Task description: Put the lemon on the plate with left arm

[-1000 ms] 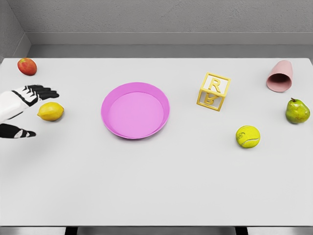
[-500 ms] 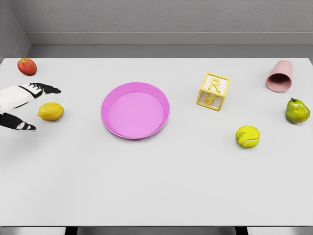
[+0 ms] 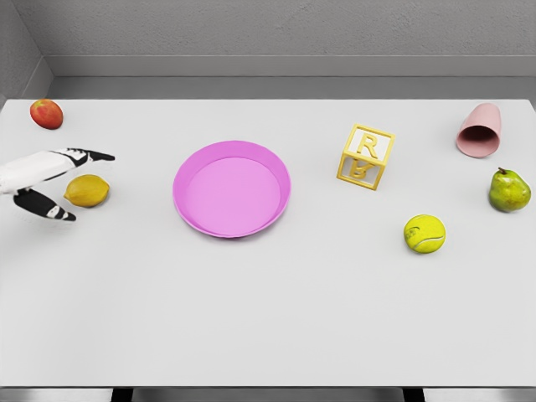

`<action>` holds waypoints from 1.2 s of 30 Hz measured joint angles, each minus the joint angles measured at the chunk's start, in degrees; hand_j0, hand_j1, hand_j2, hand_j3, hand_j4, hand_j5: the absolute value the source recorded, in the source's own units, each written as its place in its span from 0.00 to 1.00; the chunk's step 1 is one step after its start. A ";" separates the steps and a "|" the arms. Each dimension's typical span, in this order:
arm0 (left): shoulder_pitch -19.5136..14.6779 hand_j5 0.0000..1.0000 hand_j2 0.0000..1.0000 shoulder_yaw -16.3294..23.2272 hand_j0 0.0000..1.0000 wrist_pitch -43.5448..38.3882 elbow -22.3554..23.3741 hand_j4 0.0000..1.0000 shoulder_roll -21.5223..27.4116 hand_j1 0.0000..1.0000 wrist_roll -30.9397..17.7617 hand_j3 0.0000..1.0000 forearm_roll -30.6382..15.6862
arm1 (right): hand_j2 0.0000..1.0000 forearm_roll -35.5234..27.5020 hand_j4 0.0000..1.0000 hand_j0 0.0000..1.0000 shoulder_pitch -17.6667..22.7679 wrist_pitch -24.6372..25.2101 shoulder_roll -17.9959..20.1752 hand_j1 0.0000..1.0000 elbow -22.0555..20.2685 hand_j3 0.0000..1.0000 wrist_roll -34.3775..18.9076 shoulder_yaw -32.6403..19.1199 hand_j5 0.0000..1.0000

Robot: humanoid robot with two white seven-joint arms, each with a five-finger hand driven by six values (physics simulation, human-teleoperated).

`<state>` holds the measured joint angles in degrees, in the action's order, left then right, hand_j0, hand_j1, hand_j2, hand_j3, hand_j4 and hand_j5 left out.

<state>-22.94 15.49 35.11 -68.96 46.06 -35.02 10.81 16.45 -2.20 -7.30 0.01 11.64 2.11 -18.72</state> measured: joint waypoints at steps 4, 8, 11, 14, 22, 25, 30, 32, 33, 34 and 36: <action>-0.79 1.00 1.00 0.27 1.00 0.03 3.28 1.00 -1.48 1.00 -0.01 1.00 1.50 | 1.00 0.00 1.00 1.00 0.00 0.00 0.00 1.00 -0.02 1.00 0.00 0.00 1.00; -0.97 1.00 1.00 0.75 1.00 0.04 4.31 1.00 -1.92 1.00 -0.01 1.00 2.76 | 1.00 0.00 1.00 1.00 0.00 -0.01 0.00 1.00 -0.01 1.00 0.01 0.00 1.00; -1.32 0.86 0.86 0.88 0.86 0.03 4.55 0.86 -2.01 0.86 -0.01 0.86 3.41 | 1.00 0.00 1.00 1.00 0.09 0.00 0.00 1.00 0.00 1.00 0.00 0.00 1.00; -1.32 0.75 0.75 0.89 0.75 0.03 4.66 0.75 -1.92 0.75 -0.01 0.75 3.87 | 1.00 0.00 1.00 1.00 0.00 0.00 0.00 1.00 0.00 1.00 0.00 0.00 1.00; -1.76 0.71 0.71 0.85 0.71 -0.05 7.13 0.71 -1.67 0.71 0.06 0.71 3.94 | 1.00 0.00 1.00 1.00 0.09 -0.01 0.00 1.00 0.00 1.00 0.00 0.00 1.00; -1.76 0.59 0.59 0.86 0.59 -0.05 7.35 0.59 -1.48 0.59 0.06 0.59 3.59 | 1.00 0.00 1.00 1.00 0.09 -0.01 0.00 1.00 0.01 1.00 -0.01 0.00 1.00; -1.67 0.42 0.42 0.88 0.42 -0.03 7.42 0.42 -1.38 0.42 0.06 0.42 2.27 | 1.00 0.00 1.00 1.00 0.09 0.00 0.00 1.00 -0.01 1.00 0.00 0.00 1.00; -1.67 0.38 0.38 0.94 0.38 -0.04 7.42 0.38 -1.40 0.38 0.07 0.38 1.82 | 1.00 0.00 1.00 1.00 0.09 0.00 0.00 1.00 0.00 1.00 0.00 0.00 1.00; -1.67 0.39 0.39 0.96 0.39 -0.05 7.40 0.39 -1.42 0.39 0.08 0.39 1.69 | 1.00 0.00 1.00 1.00 0.09 0.00 0.00 1.00 0.00 1.00 0.00 0.00 1.00; -1.67 0.39 0.39 0.97 0.39 -0.05 7.33 0.39 -1.46 0.39 0.09 0.39 1.63 | 1.00 0.00 1.00 1.00 0.09 0.00 0.00 1.00 -0.02 1.00 0.00 0.00 1.00; -1.67 0.39 0.39 1.02 0.39 -0.03 7.17 0.39 -1.58 0.39 0.06 0.39 1.57 | 1.00 0.00 1.00 1.00 0.09 -0.01 0.00 1.00 0.00 1.00 0.00 0.00 1.00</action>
<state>-24.61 16.51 35.09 -61.78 44.48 -34.95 12.38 16.45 -2.11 -7.30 0.00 11.65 2.11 -18.72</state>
